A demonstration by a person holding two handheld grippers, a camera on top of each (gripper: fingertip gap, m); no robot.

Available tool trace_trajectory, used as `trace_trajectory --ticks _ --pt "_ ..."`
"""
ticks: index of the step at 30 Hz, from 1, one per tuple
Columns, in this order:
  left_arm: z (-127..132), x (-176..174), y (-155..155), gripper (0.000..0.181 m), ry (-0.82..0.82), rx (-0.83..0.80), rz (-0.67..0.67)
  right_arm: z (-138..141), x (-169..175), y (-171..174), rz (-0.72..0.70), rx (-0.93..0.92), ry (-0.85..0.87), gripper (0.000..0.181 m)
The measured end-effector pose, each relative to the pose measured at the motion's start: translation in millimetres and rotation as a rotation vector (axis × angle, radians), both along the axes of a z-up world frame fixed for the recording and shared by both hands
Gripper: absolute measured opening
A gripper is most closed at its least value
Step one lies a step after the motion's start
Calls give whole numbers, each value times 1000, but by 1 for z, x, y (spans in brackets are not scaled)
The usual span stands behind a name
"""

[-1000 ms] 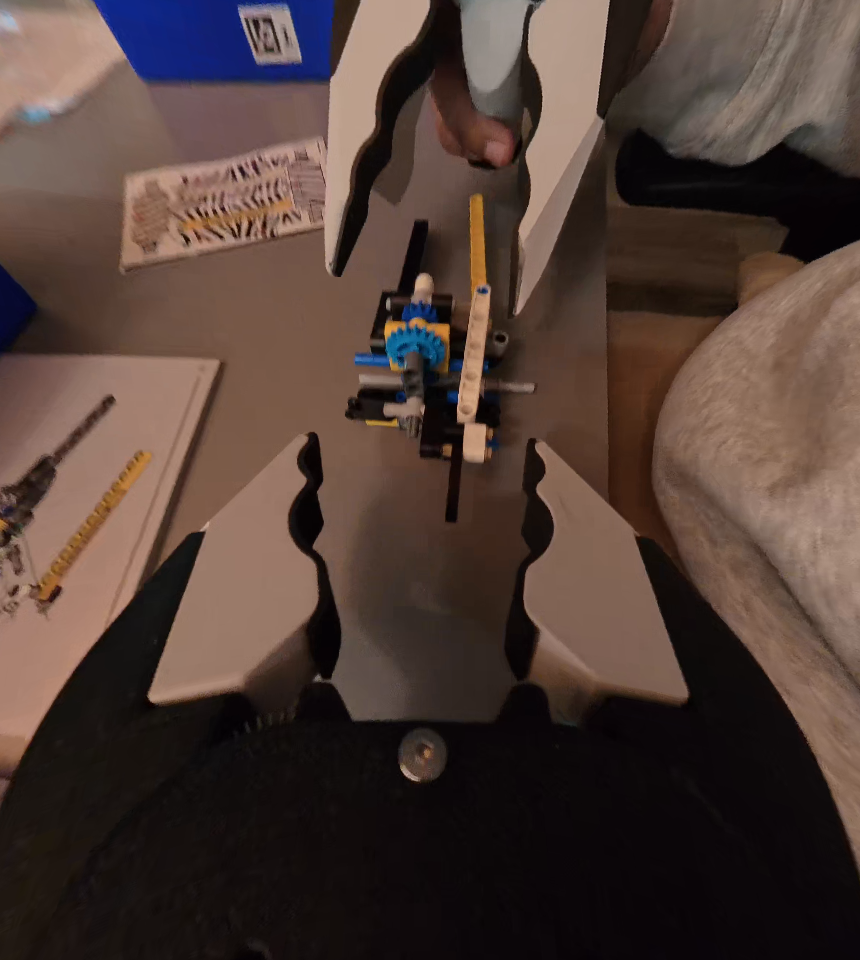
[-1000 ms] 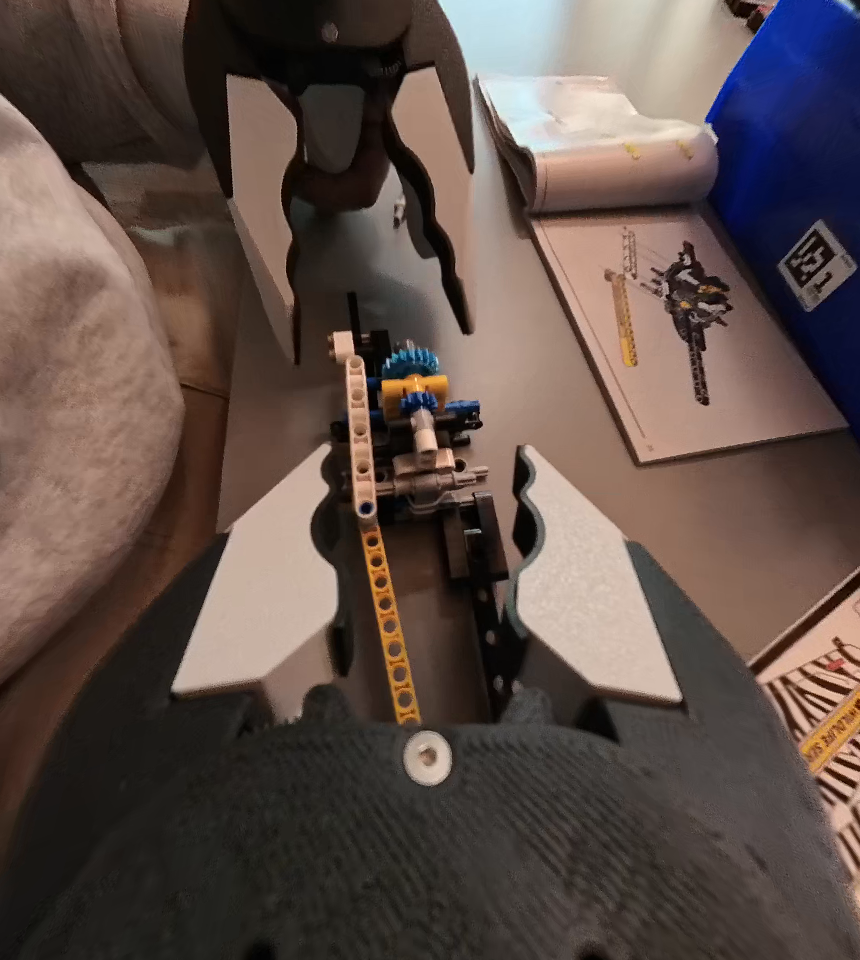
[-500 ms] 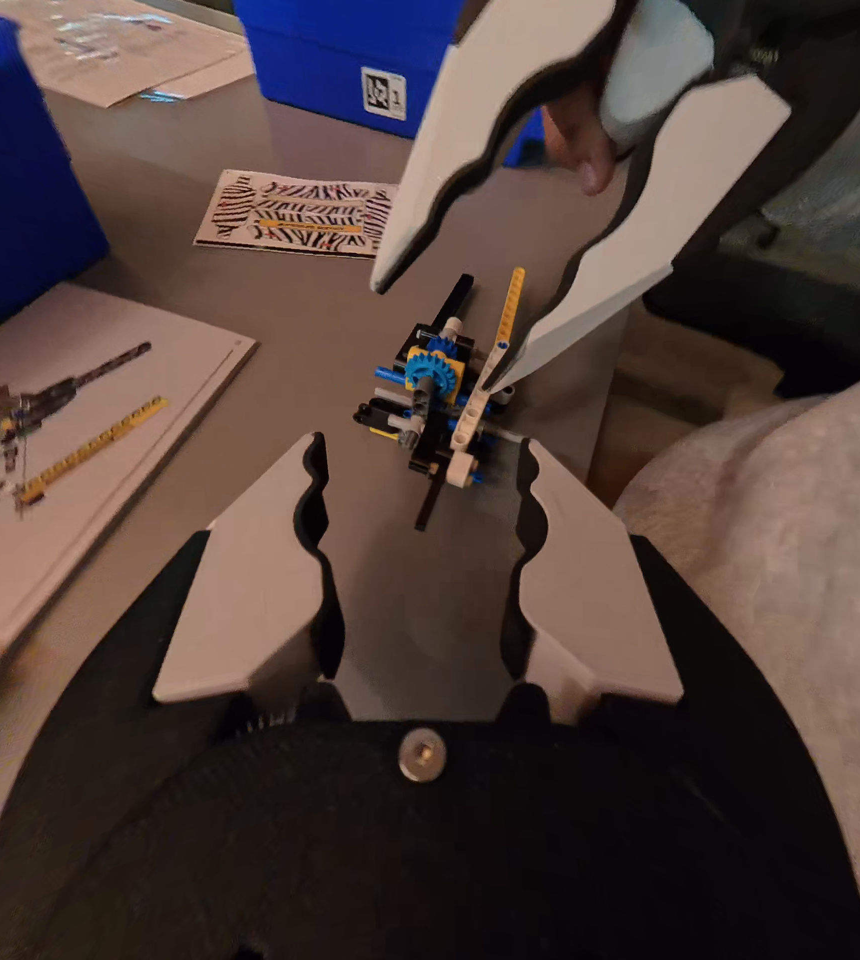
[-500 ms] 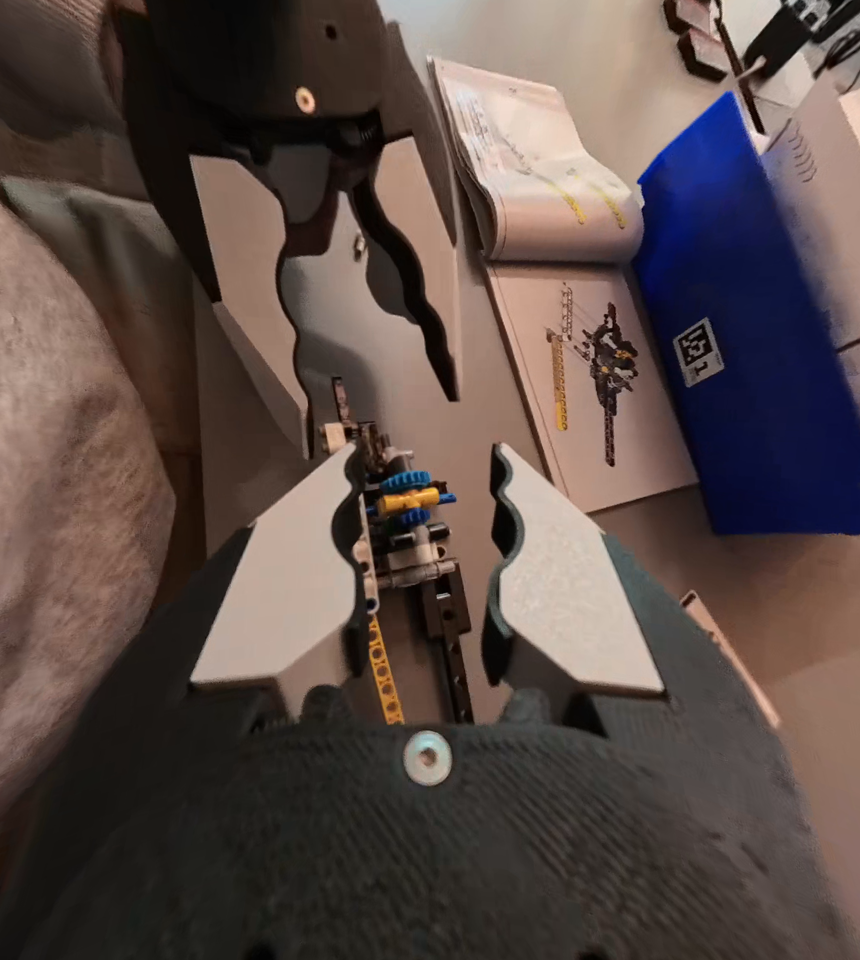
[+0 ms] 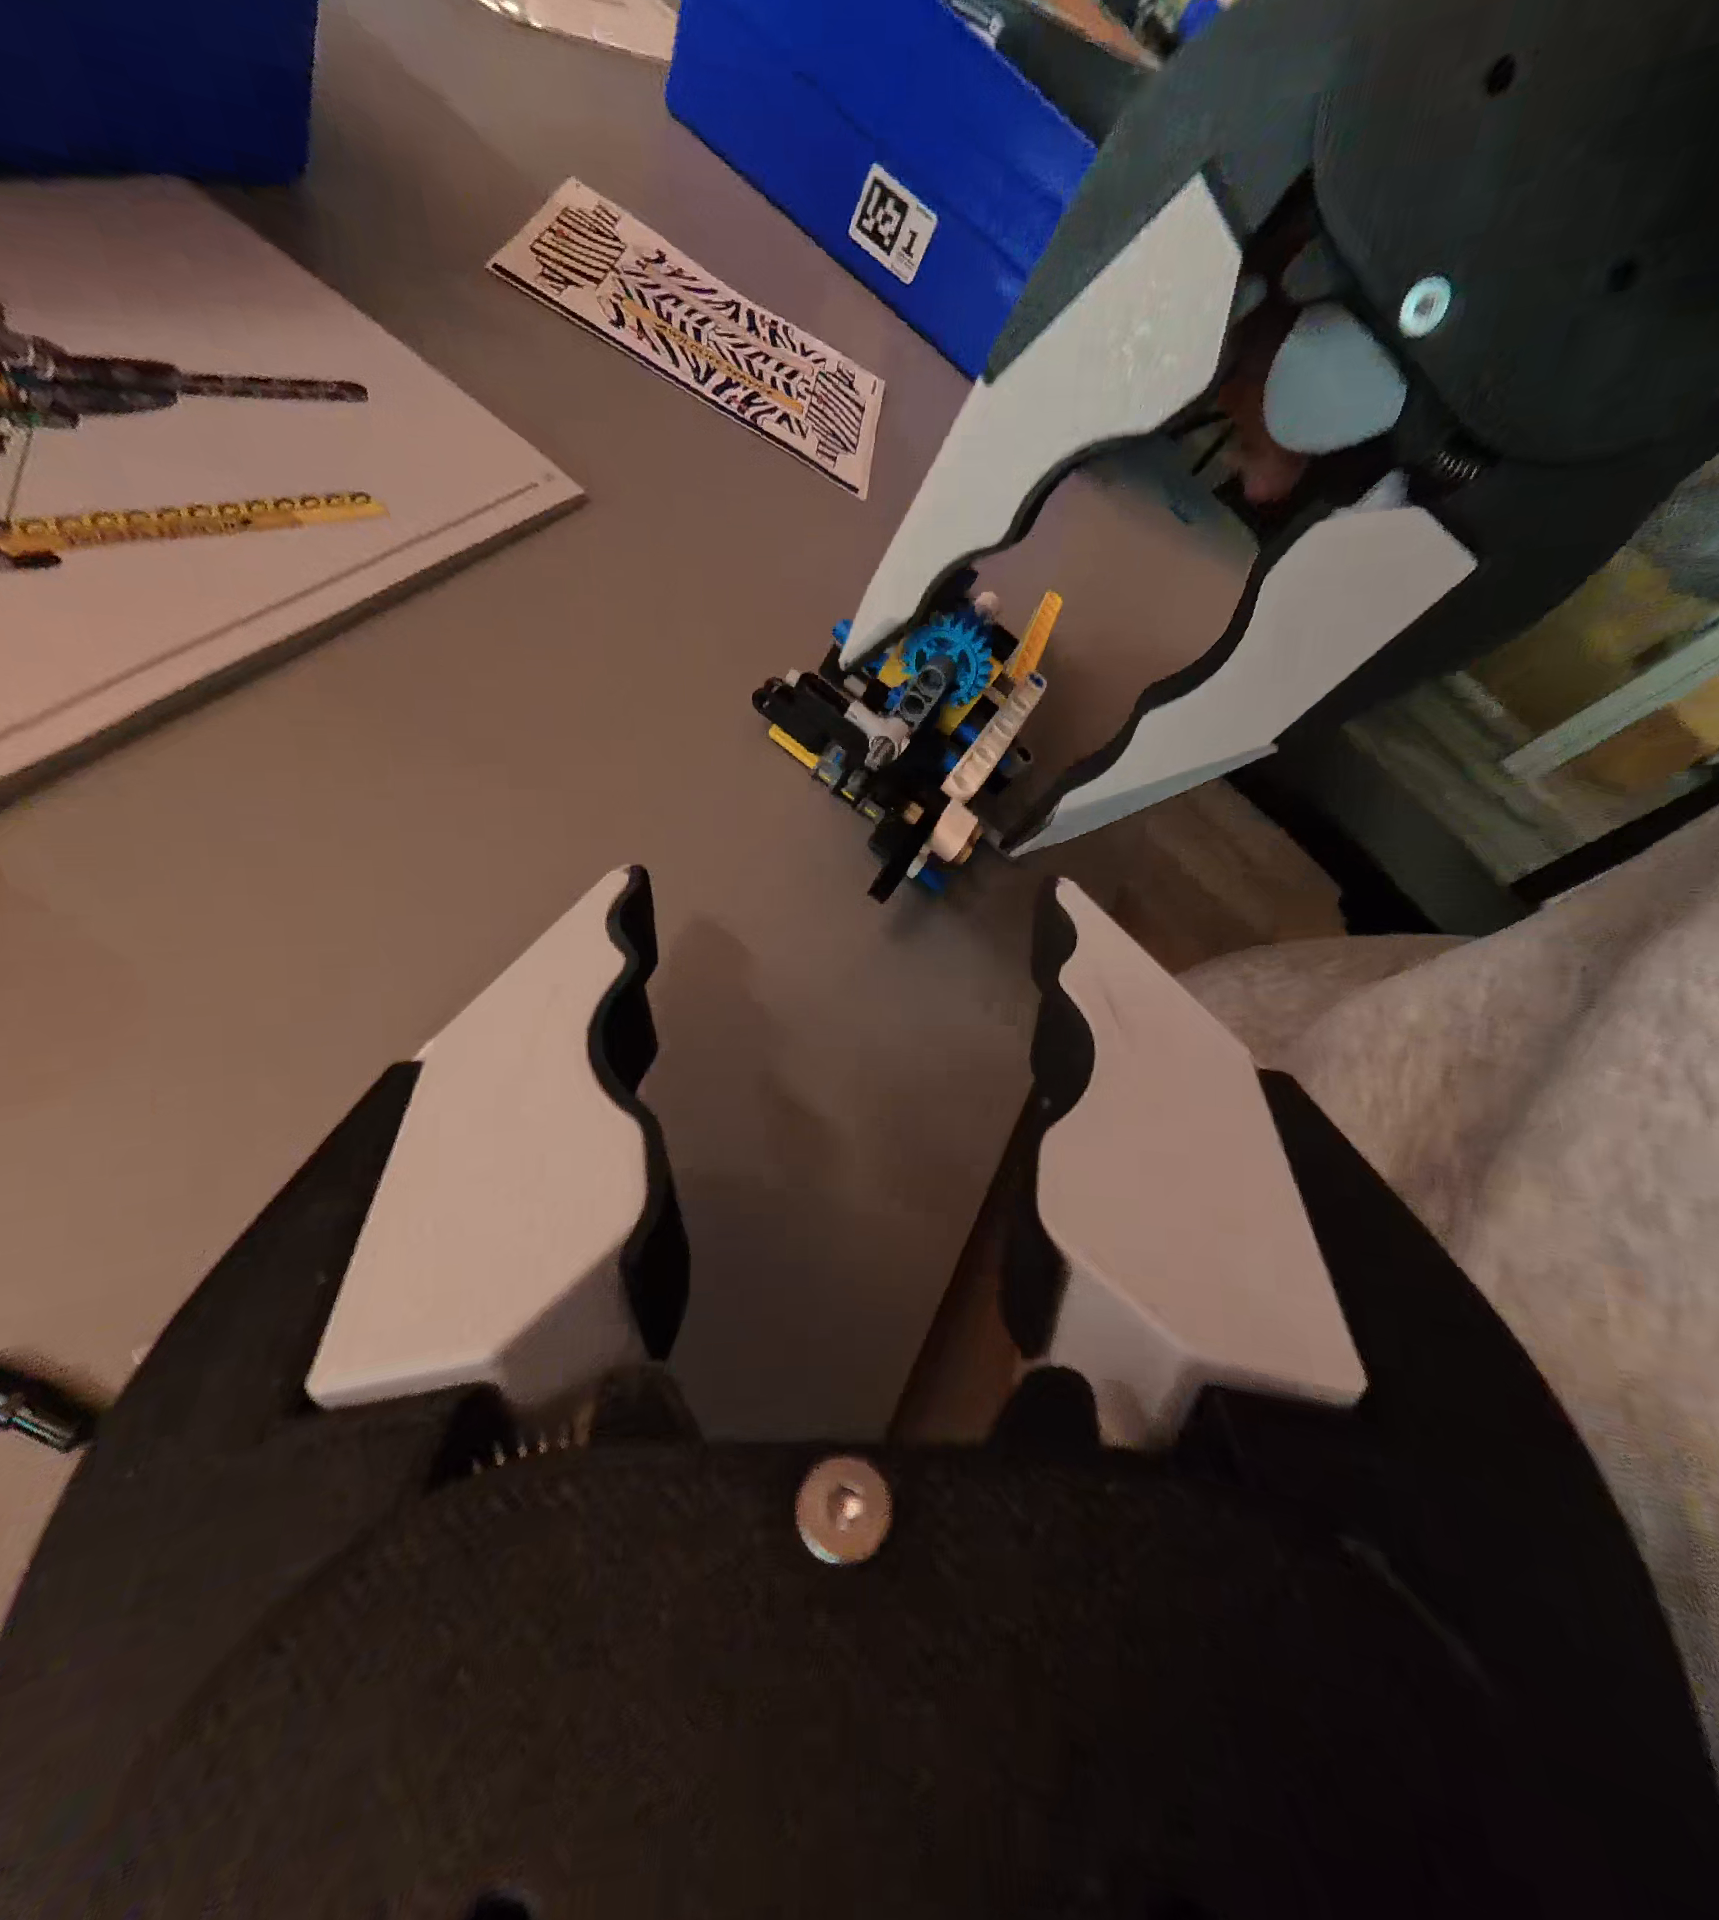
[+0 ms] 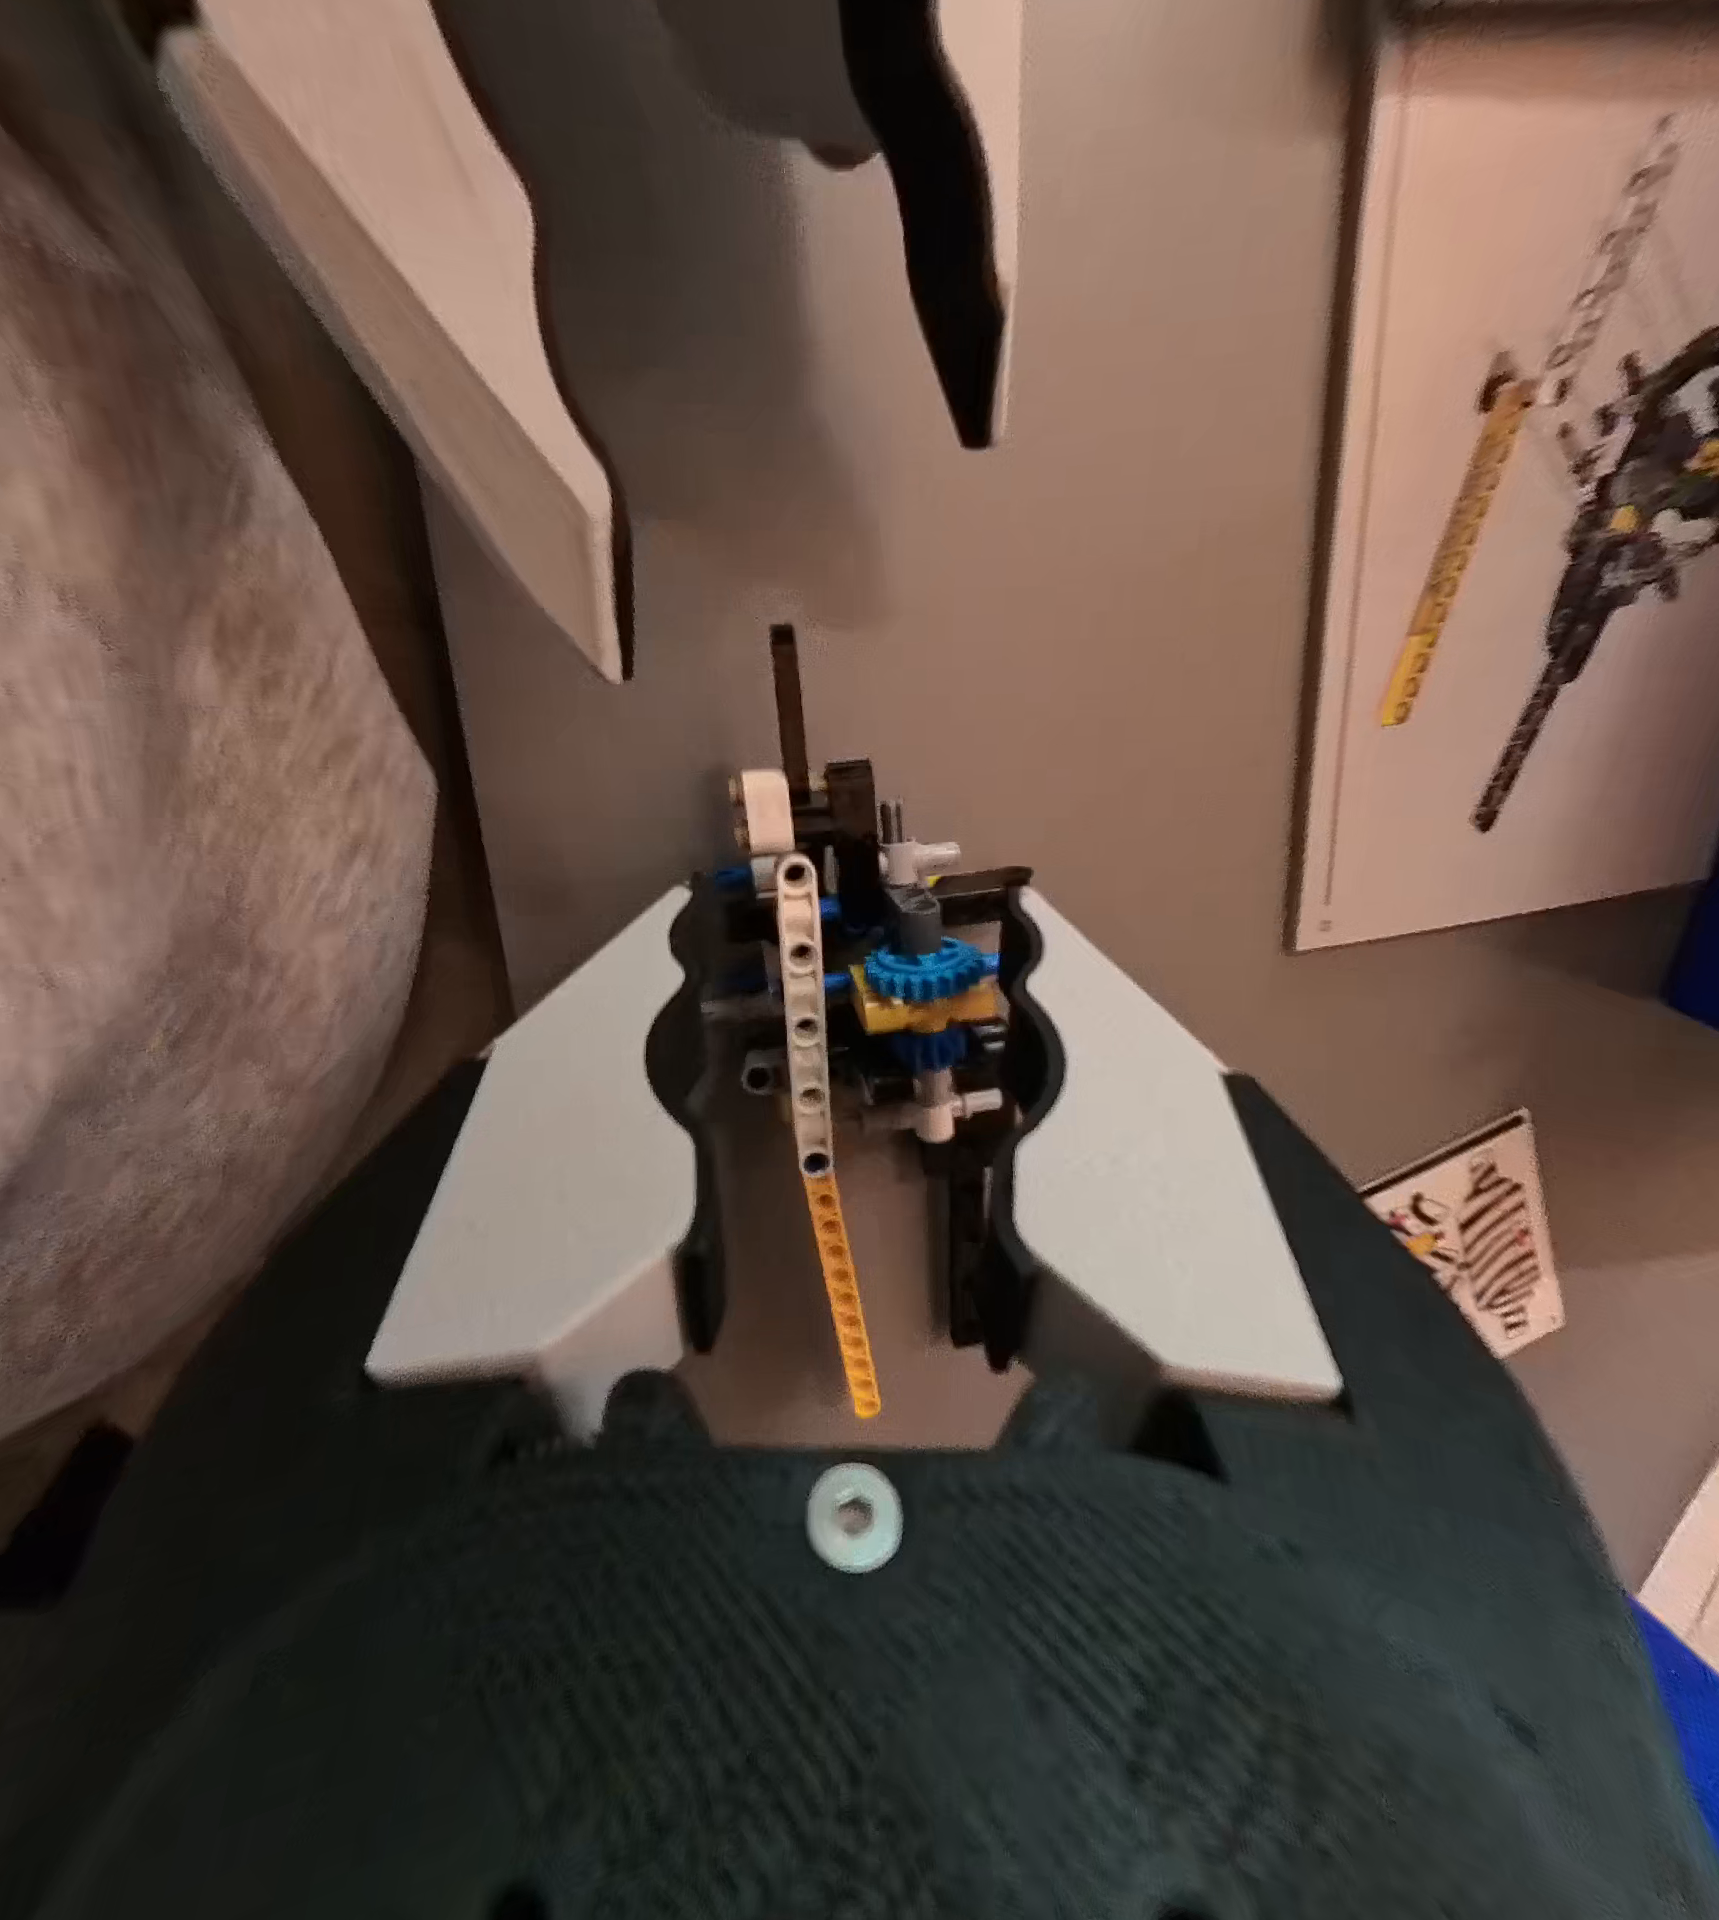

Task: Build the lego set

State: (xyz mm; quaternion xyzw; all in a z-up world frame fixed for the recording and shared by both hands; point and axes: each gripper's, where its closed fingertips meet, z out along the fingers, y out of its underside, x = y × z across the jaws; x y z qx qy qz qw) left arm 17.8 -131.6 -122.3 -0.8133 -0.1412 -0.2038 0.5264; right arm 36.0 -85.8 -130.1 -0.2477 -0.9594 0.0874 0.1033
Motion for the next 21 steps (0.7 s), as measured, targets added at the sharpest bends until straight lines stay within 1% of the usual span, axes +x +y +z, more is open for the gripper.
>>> trace_trajectory --ticks 1,3,5,8,11,17,21 --pt "1 -1 0 72 -33 8 0 -3 1 1 1 14 -29 55" --pt "2 -2 -2 71 -88 24 -7 -8 3 1 2 38 -77 54" --pt "4 -5 -2 71 -114 35 -3 -10 2 2 14 61 -96 47" --pt "2 -8 -3 71 -117 30 4 -13 3 2 41 100 -123 37" --pt "-1 -8 -3 71 -114 13 1 -15 2 3 74 142 -127 32" --pt "-2 -8 -3 70 -124 7 1 -14 3 2 82 144 -187 31" --pt "-3 -9 -3 70 -128 3 1 -14 3 2 108 151 -194 30"
